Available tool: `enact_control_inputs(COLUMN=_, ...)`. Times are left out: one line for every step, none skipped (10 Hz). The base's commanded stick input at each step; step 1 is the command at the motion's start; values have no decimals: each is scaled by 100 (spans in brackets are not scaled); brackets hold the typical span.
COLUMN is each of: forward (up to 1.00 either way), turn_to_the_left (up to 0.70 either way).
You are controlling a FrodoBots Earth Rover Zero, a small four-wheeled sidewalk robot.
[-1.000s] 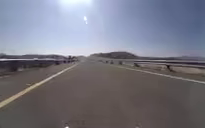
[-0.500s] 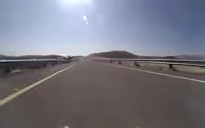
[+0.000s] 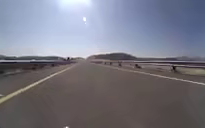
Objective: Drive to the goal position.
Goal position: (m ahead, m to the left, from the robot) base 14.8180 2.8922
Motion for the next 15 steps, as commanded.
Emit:
enact_control_inputs(forward=70, turn_to_the_left=0)
enact_control_inputs(forward=70, turn_to_the_left=0)
enact_control_inputs(forward=70, turn_to_the_left=0)
enact_control_inputs(forward=70, turn_to_the_left=0)
enact_control_inputs(forward=70, turn_to_the_left=0)
enact_control_inputs(forward=70, turn_to_the_left=0)
enact_control_inputs(forward=70, turn_to_the_left=0)
enact_control_inputs(forward=70, turn_to_the_left=0)
enact_control_inputs(forward=70, turn_to_the_left=0)
enact_control_inputs(forward=70, turn_to_the_left=0)
enact_control_inputs(forward=70, turn_to_the_left=0)
enact_control_inputs(forward=70, turn_to_the_left=0)
enact_control_inputs(forward=70, turn_to_the_left=0)
enact_control_inputs(forward=70, turn_to_the_left=0)
enact_control_inputs(forward=70, turn_to_the_left=27)
